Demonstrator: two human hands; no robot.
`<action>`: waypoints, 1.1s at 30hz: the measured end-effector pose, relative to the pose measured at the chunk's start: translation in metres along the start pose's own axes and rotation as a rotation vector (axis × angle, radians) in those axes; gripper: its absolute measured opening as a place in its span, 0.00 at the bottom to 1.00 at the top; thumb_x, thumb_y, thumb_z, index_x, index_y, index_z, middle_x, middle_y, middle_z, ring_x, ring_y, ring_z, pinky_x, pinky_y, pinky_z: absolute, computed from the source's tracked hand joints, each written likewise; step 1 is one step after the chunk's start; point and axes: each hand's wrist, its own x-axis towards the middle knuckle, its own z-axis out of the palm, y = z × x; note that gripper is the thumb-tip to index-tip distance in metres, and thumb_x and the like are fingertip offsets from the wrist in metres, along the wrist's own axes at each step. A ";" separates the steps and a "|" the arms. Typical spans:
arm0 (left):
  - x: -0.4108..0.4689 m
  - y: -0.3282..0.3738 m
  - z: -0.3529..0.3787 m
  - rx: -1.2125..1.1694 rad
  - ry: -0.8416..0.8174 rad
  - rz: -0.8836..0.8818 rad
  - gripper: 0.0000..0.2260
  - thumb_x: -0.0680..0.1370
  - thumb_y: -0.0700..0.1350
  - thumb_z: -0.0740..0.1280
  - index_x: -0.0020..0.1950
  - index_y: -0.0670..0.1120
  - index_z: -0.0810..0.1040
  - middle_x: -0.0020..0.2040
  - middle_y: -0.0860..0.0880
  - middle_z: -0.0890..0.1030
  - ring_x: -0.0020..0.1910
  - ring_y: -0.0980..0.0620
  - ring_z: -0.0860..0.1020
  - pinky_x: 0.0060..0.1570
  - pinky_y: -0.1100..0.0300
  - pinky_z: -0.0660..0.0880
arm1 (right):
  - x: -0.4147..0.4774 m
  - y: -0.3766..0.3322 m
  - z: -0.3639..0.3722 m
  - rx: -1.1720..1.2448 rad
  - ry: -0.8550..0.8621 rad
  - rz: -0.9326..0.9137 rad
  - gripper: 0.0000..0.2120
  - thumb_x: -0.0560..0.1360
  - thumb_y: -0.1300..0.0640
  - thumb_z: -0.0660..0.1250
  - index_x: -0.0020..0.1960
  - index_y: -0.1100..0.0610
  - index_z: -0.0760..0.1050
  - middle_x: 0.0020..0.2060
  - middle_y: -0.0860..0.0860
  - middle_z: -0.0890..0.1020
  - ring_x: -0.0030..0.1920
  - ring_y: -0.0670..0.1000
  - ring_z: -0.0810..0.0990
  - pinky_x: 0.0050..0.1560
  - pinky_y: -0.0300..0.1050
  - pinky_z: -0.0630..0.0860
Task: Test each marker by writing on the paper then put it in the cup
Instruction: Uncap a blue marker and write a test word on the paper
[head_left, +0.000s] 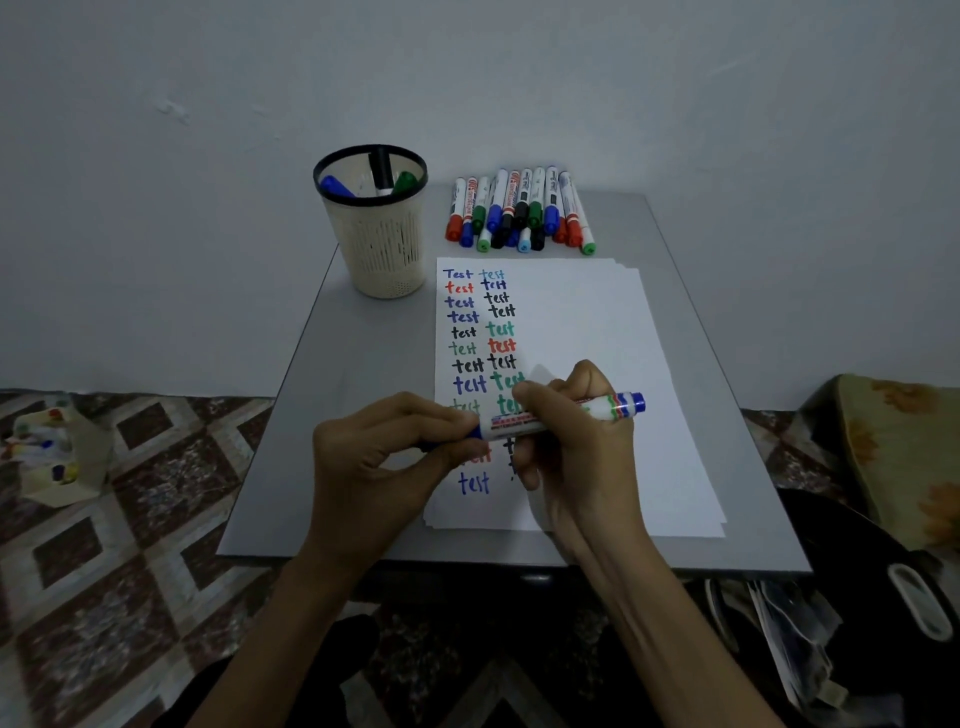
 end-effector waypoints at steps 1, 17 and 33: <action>0.000 0.000 -0.001 0.013 -0.022 0.020 0.10 0.69 0.45 0.73 0.47 0.42 0.82 0.44 0.49 0.82 0.45 0.59 0.81 0.44 0.65 0.78 | 0.000 0.000 -0.001 0.004 -0.001 0.022 0.18 0.73 0.71 0.64 0.33 0.57 0.60 0.26 0.60 0.74 0.17 0.50 0.70 0.18 0.34 0.62; 0.042 -0.002 -0.053 0.056 -0.230 -0.026 0.11 0.69 0.46 0.73 0.48 0.42 0.83 0.45 0.52 0.84 0.46 0.56 0.82 0.46 0.66 0.77 | 0.049 -0.075 -0.001 -1.005 -0.812 0.041 0.07 0.70 0.63 0.74 0.46 0.54 0.82 0.43 0.55 0.86 0.44 0.53 0.85 0.41 0.39 0.79; 0.113 -0.086 -0.009 0.115 0.309 -0.554 0.53 0.63 0.51 0.79 0.77 0.45 0.48 0.75 0.44 0.56 0.73 0.49 0.58 0.66 0.60 0.61 | 0.170 -0.085 0.103 -0.711 -0.077 -0.890 0.11 0.72 0.61 0.68 0.51 0.60 0.68 0.40 0.45 0.75 0.42 0.49 0.81 0.43 0.51 0.82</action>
